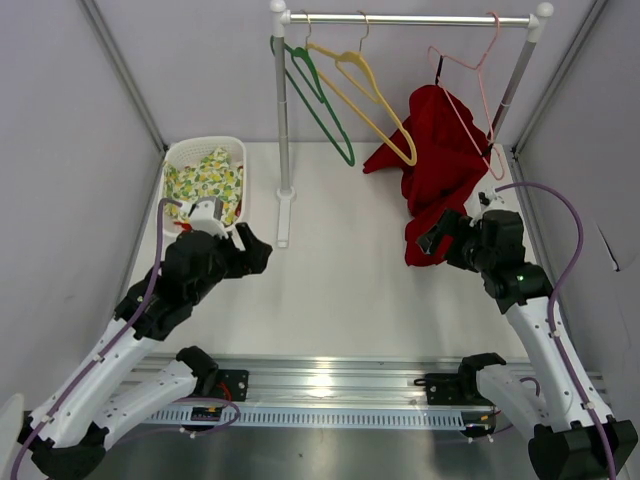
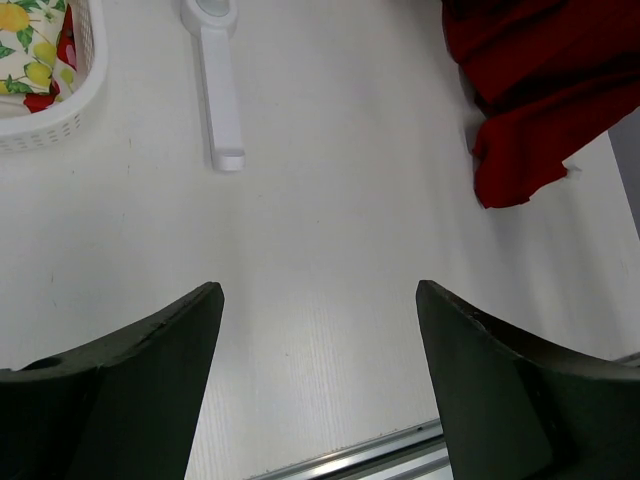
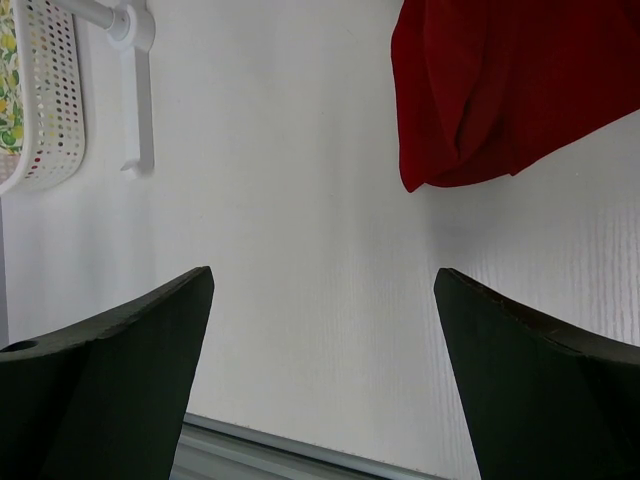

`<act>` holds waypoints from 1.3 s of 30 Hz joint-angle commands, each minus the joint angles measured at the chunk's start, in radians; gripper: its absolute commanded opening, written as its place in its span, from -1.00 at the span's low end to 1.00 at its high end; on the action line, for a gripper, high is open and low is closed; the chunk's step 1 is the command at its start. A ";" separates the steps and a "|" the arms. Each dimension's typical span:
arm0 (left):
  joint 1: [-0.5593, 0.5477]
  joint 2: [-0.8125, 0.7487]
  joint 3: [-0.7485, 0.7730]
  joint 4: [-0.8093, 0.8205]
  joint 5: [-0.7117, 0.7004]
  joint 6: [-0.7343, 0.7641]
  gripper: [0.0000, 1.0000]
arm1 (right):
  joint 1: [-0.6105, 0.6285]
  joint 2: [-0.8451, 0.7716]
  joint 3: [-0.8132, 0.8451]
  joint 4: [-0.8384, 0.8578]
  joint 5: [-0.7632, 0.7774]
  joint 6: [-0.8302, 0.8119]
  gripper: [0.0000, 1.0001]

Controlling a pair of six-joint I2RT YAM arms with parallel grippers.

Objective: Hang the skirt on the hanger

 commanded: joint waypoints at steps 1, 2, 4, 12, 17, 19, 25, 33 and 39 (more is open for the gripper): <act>0.018 0.008 0.015 0.049 0.021 0.015 0.68 | 0.003 -0.025 0.014 0.012 0.011 -0.022 0.99; 0.024 0.014 0.026 0.049 0.020 0.019 0.68 | 0.003 -0.025 0.016 0.006 0.015 -0.023 0.99; 0.039 0.045 0.049 0.050 -0.004 0.038 0.69 | 0.001 -0.026 0.017 -0.005 0.021 -0.031 0.99; 0.370 0.247 0.161 0.101 0.024 0.049 0.68 | 0.003 -0.040 -0.015 0.033 -0.023 -0.030 0.99; 0.504 0.499 0.254 0.185 -0.092 0.042 0.68 | 0.004 -0.028 -0.018 0.039 -0.060 -0.026 0.99; 0.542 0.584 0.279 0.213 -0.069 0.059 0.63 | 0.003 -0.031 -0.015 0.035 -0.075 -0.026 0.99; 0.589 0.890 0.469 0.261 -0.098 0.113 0.63 | 0.004 -0.034 -0.009 0.038 -0.097 -0.031 0.99; 0.656 1.241 0.667 0.233 -0.064 0.107 0.70 | 0.004 -0.017 0.031 0.026 -0.118 -0.046 0.99; 0.681 1.401 0.770 0.146 -0.015 0.085 0.58 | 0.007 -0.008 0.032 0.048 -0.121 -0.043 0.99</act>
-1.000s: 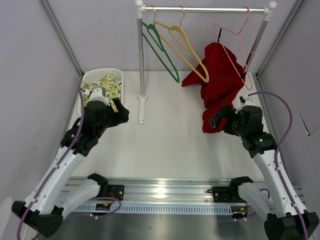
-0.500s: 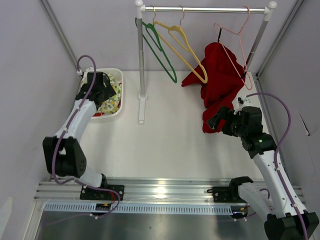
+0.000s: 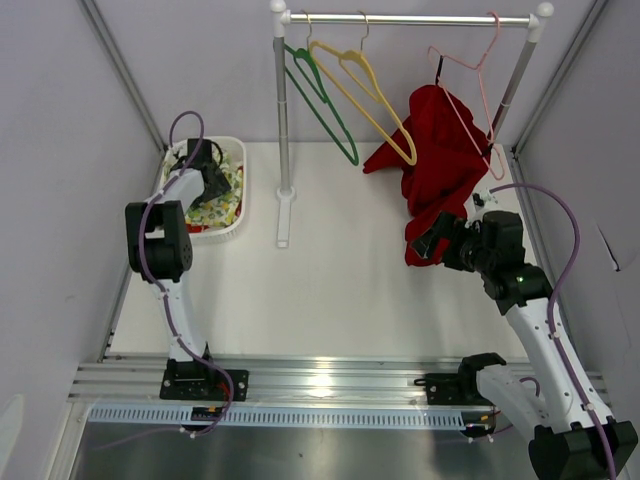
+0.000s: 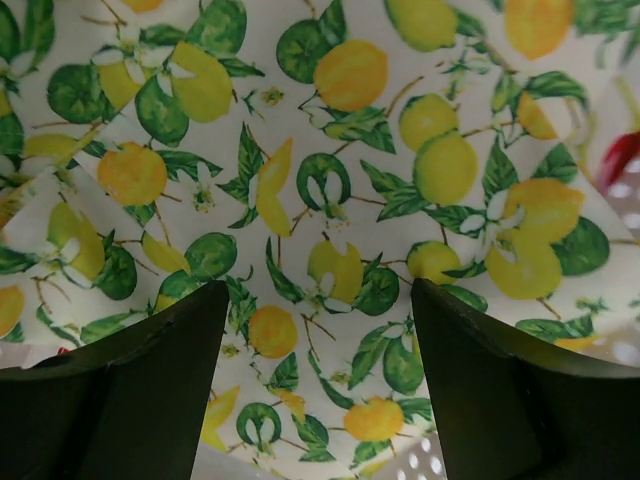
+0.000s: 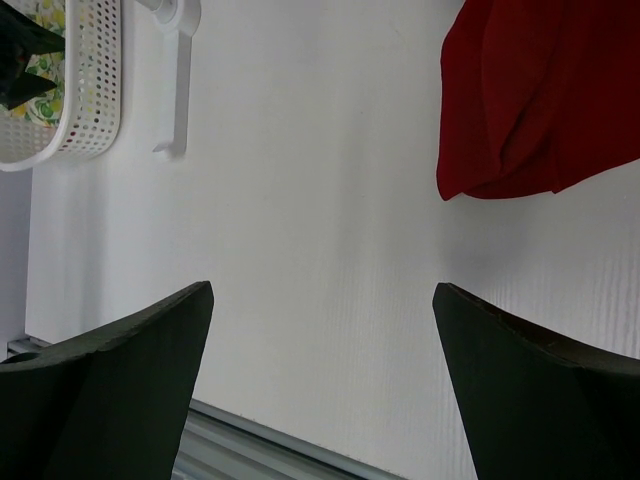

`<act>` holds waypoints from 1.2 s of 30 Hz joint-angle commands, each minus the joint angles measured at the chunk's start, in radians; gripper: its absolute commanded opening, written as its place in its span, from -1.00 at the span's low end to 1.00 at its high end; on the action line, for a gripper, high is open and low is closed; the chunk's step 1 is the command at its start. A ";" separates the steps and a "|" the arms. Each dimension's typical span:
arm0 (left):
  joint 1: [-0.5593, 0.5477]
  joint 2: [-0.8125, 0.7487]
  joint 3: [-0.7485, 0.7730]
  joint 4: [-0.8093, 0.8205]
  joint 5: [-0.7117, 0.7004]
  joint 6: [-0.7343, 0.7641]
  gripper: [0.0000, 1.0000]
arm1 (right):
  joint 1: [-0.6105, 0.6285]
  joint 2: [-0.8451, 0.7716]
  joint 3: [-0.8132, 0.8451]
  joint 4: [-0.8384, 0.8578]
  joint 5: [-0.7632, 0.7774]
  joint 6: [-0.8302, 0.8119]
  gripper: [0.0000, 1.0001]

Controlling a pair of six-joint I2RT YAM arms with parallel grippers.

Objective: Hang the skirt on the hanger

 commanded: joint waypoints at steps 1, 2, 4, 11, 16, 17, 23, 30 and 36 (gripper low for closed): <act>0.010 0.022 0.058 -0.042 0.034 0.003 0.54 | 0.007 0.007 0.045 0.035 -0.019 -0.008 0.99; 0.010 0.025 0.056 -0.041 0.037 0.001 0.52 | 0.005 0.010 0.045 0.041 -0.023 -0.008 0.99; 0.010 0.030 0.047 -0.031 0.048 0.000 0.43 | 0.005 0.015 0.043 0.049 -0.027 -0.005 0.99; 0.010 -0.004 0.003 -0.002 0.060 0.000 -0.86 | 0.005 0.022 0.029 0.066 -0.038 -0.002 0.99; 0.008 -0.137 0.003 -0.010 0.048 -0.002 -1.00 | 0.007 0.021 0.028 0.066 -0.038 0.000 0.99; 0.008 -0.156 0.006 -0.013 0.046 -0.004 -1.00 | 0.007 0.018 0.028 0.066 -0.038 0.000 0.99; 0.005 -0.324 0.044 -0.027 0.077 0.021 -1.00 | 0.007 0.002 0.026 0.072 -0.052 0.011 0.99; -0.079 -0.486 0.024 -0.036 0.111 0.069 -1.00 | 0.007 0.022 0.026 0.095 -0.061 0.011 0.99; -0.196 -0.686 -0.040 -0.008 0.039 0.096 -1.00 | 0.008 0.036 0.038 0.112 -0.073 0.008 0.99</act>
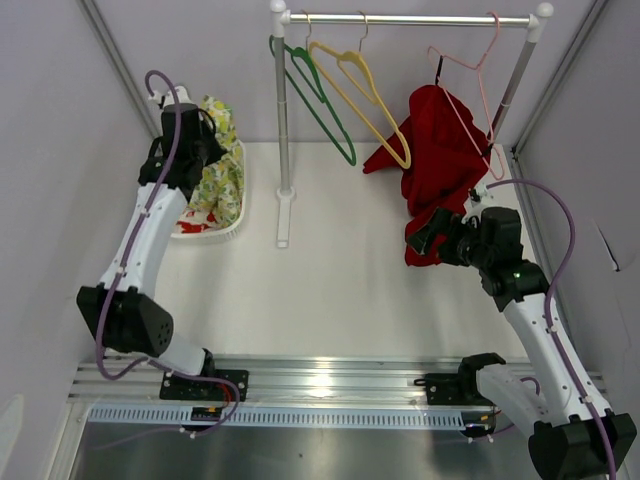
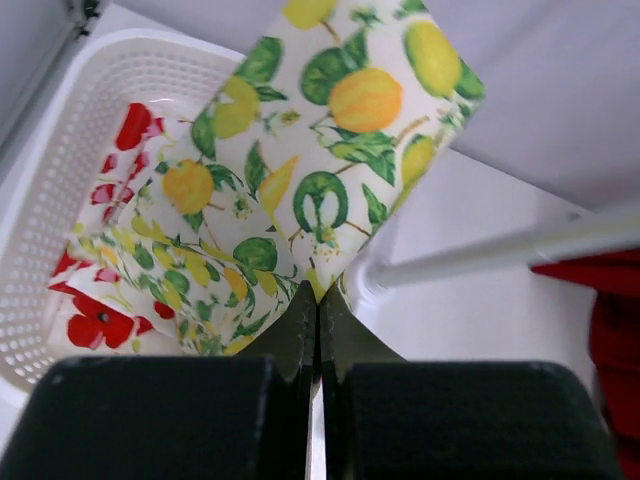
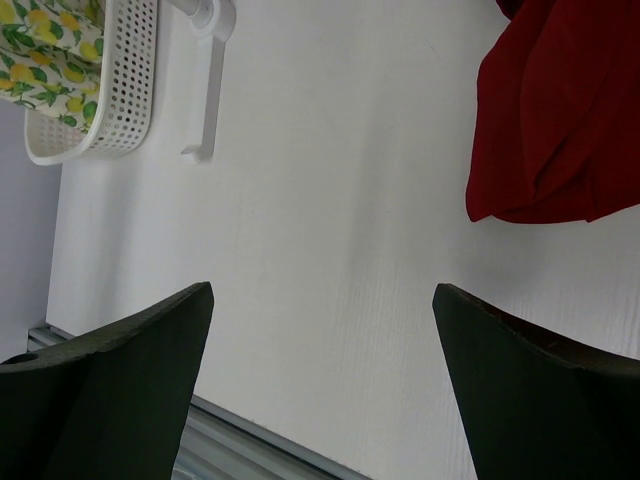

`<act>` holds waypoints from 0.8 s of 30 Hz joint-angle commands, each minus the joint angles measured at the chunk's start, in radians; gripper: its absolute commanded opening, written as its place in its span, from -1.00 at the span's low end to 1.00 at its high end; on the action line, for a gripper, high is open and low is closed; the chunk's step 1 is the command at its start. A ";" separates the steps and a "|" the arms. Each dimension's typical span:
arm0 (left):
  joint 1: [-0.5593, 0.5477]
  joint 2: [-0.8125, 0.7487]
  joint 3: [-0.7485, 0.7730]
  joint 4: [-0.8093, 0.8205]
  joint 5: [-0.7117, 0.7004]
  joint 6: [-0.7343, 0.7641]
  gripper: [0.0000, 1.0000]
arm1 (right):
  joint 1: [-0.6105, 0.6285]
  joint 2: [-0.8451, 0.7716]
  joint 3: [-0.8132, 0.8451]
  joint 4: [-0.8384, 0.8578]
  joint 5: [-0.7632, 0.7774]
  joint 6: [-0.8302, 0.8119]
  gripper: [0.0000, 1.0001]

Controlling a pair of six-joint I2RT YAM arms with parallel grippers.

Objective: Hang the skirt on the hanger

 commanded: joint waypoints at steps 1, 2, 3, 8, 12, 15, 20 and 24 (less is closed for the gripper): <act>-0.080 -0.152 -0.012 0.033 -0.048 0.046 -1.00 | 0.002 0.008 0.042 0.043 -0.017 0.004 0.99; -0.104 -0.172 -0.009 0.031 -0.087 0.072 -1.00 | 0.004 0.008 0.045 0.045 -0.014 -0.001 0.99; -0.158 -0.213 -0.006 0.033 -0.107 0.084 -1.00 | 0.002 0.011 0.045 0.045 -0.013 -0.001 0.99; -0.293 -0.324 0.001 0.007 -0.167 0.126 -1.00 | 0.004 0.029 0.046 0.046 -0.008 -0.010 0.99; -0.399 -0.415 -0.004 -0.035 -0.195 0.134 -1.00 | 0.005 0.026 0.048 0.045 -0.005 -0.014 0.99; -0.405 -0.468 0.001 -0.102 -0.088 0.114 -1.00 | 0.008 0.019 0.049 0.042 -0.003 -0.011 0.99; -0.407 -0.494 -0.025 -0.223 0.252 0.089 -1.00 | 0.031 -0.004 0.045 0.029 0.020 -0.017 0.99; -0.460 -0.478 -0.091 -0.230 0.391 0.118 -1.00 | 0.053 -0.018 0.043 0.013 0.053 -0.014 0.99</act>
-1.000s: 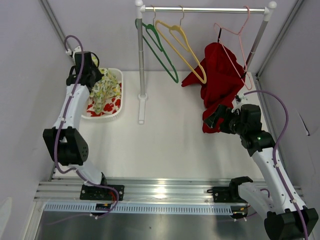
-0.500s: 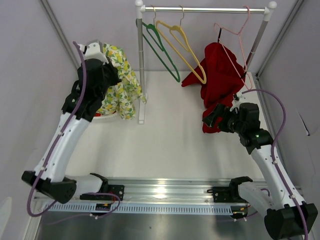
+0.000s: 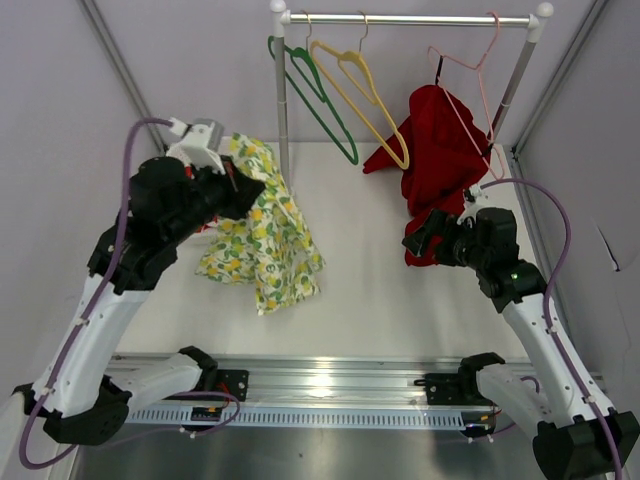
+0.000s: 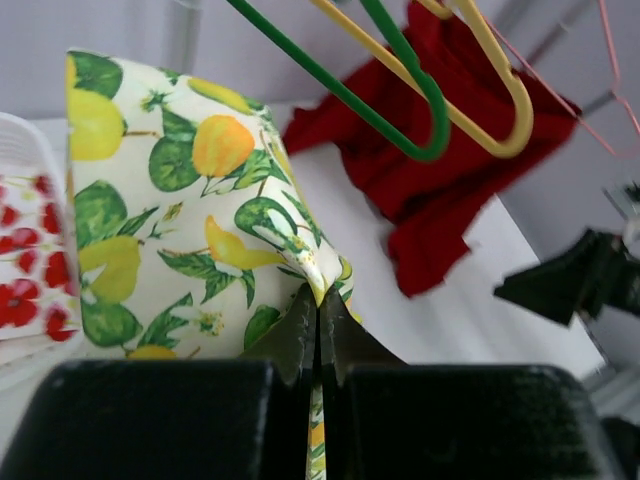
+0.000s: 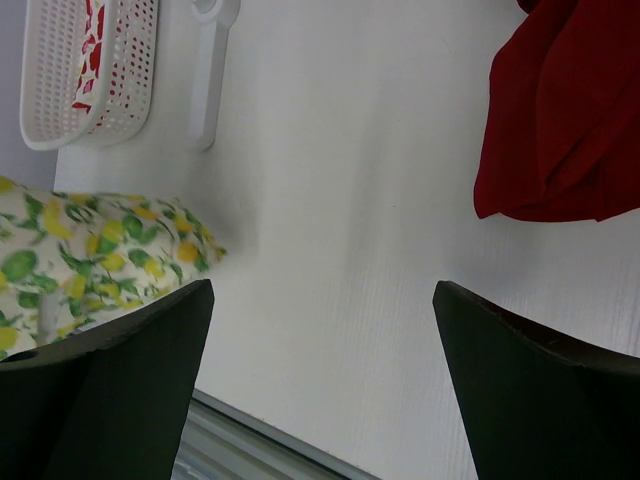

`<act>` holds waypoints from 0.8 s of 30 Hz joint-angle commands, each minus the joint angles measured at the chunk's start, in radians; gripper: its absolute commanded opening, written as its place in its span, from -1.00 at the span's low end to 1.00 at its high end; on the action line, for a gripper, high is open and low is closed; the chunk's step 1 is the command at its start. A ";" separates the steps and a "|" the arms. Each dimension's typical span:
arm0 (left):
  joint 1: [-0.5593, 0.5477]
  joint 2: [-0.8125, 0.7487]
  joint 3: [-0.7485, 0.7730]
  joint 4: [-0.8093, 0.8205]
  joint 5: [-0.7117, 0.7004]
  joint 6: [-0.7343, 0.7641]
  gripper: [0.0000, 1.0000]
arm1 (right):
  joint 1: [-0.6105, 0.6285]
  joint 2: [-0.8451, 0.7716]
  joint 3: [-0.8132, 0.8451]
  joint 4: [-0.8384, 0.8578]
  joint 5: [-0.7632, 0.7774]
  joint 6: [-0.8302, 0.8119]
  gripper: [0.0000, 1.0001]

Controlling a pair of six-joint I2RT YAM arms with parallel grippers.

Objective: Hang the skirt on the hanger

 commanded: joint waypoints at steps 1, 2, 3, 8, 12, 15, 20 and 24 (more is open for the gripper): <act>-0.055 0.035 -0.057 -0.022 0.216 0.025 -1.00 | 0.022 -0.033 0.040 0.011 0.040 -0.006 0.99; -0.063 0.047 -0.078 -0.016 0.271 0.027 -1.00 | 0.026 -0.038 0.037 0.013 0.049 -0.006 0.99; -0.069 0.084 -0.104 -0.001 0.293 0.027 -1.00 | 0.032 -0.041 0.037 0.014 0.052 -0.003 0.99; -0.106 0.251 -0.177 0.082 0.255 -0.002 -1.00 | 0.051 -0.032 0.034 0.019 0.068 0.009 0.99; -0.126 0.434 -0.136 0.175 0.224 -0.004 -0.33 | 0.062 -0.007 0.001 0.065 0.049 0.019 0.99; -0.158 0.564 -0.070 0.168 0.174 0.010 0.10 | 0.088 0.011 -0.029 0.086 0.054 0.025 0.99; -0.187 0.525 -0.153 0.209 -0.009 -0.036 0.44 | 0.176 0.013 -0.106 0.121 0.088 0.042 0.99; -0.183 0.447 -0.250 0.180 -0.193 -0.091 0.48 | 0.238 0.077 -0.143 0.158 0.166 0.072 0.99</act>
